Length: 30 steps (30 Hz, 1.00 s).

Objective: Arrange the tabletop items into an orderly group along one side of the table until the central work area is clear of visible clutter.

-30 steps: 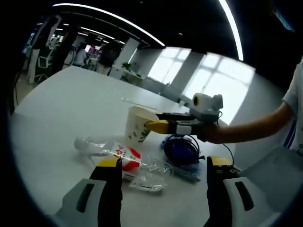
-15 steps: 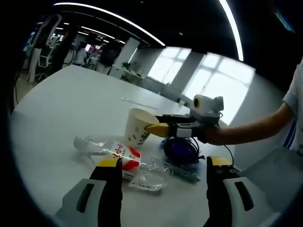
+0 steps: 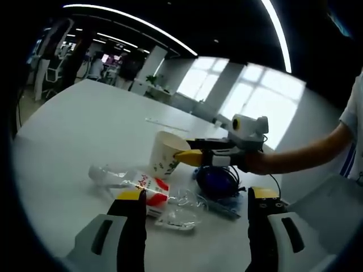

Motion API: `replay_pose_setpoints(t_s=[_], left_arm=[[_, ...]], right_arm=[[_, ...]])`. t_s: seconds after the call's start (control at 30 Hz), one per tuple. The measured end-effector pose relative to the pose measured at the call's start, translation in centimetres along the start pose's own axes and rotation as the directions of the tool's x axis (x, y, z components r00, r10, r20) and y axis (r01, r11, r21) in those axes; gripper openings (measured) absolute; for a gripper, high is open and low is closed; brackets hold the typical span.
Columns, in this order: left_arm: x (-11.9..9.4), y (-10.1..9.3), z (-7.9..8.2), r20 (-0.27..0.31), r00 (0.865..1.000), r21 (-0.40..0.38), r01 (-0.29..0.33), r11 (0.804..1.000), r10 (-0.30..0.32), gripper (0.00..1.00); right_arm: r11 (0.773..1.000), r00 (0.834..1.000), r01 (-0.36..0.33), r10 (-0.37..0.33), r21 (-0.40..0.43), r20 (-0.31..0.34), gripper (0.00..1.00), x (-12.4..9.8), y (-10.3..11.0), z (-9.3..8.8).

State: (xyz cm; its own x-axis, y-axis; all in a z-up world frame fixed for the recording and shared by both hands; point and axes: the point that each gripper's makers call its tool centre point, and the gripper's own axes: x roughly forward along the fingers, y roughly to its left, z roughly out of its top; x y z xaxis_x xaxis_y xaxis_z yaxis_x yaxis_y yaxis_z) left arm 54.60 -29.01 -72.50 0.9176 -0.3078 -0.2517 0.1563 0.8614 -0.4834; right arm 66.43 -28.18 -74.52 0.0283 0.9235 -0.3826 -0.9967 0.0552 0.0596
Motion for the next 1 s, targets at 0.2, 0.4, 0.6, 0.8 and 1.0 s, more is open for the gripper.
replay_pose_setpoints(t_s=[0.2, 0.4, 0.6, 0.8, 1.0], left_arm=[[0.0, 0.2, -0.2, -0.019, 1.0, 0.051, -0.019, 0.998, 0.02, 0.73], [-0.1, 1.0, 0.8, 0.012, 0.997, 0.123, -0.072, 0.99, 0.071, 0.78], [0.1, 1.5, 1.2, 0.017, 0.995, 0.155, -0.101, 0.983, 0.1, 0.84], [0.2, 1.8, 1.0, 0.014, 0.994, 0.135, -0.106, 0.985, 0.105, 0.88], [0.0, 2.0, 1.2, 0.021, 0.994, 0.115, -0.108, 0.987, 0.106, 0.89]], right_arm=[[1.0, 1.0, 0.0, 0.0, -0.003, -0.002, 0.35, 0.1, 0.0, 0.0], [1.0, 1.0, 0.0, 0.0, -0.005, -0.004, 0.35, 0.1, -0.1, 0.0], [1.0, 1.0, 0.003, -0.003, -0.006, -0.005, 0.36, 0.1, -0.1, -0.1], [1.0, 1.0, 0.003, -0.003, -0.014, -0.012, 0.36, 0.1, -0.1, -0.3], [1.0, 1.0, 0.007, -0.007, -0.008, -0.017, 0.36, -0.2, 0.0, -0.6]])
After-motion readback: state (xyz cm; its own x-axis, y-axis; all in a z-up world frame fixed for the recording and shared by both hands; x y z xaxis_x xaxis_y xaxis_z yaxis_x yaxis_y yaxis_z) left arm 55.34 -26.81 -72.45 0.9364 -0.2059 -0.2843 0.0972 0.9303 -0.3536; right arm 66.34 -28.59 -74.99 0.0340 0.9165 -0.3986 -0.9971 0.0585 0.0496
